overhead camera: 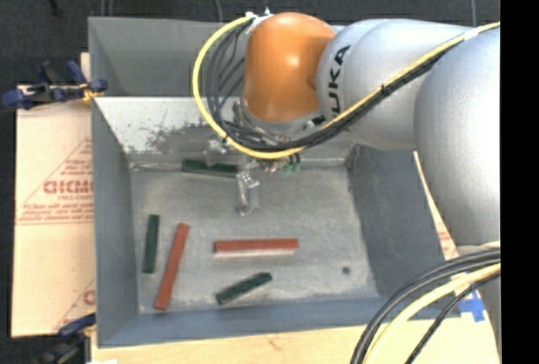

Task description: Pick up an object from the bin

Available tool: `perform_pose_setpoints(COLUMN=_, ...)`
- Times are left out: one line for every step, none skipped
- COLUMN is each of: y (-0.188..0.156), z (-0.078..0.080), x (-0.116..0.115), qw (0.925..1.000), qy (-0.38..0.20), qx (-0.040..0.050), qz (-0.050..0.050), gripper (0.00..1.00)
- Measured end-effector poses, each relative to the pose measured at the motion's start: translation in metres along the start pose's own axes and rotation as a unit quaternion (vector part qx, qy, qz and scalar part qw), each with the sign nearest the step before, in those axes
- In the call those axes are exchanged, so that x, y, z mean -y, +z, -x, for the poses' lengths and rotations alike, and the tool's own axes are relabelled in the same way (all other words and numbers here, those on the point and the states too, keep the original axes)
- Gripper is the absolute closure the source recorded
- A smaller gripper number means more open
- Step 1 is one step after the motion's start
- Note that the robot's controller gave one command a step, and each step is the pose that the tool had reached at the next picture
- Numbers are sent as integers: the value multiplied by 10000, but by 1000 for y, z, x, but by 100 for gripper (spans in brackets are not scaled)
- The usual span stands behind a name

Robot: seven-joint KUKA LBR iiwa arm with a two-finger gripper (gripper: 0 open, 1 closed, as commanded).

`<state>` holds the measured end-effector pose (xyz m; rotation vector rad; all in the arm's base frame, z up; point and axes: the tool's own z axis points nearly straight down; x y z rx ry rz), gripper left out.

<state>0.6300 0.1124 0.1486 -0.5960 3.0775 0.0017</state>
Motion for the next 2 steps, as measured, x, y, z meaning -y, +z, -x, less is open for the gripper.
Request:
perform_pose_setpoints(y=9, z=-22, x=-5, qw=9992, qy=-395, qx=10, qz=-11, gripper=0)
perform_pose_setpoints(y=22, z=-82, x=-22, qw=9946, qy=-1035, qx=-16, qz=-3, gripper=0)
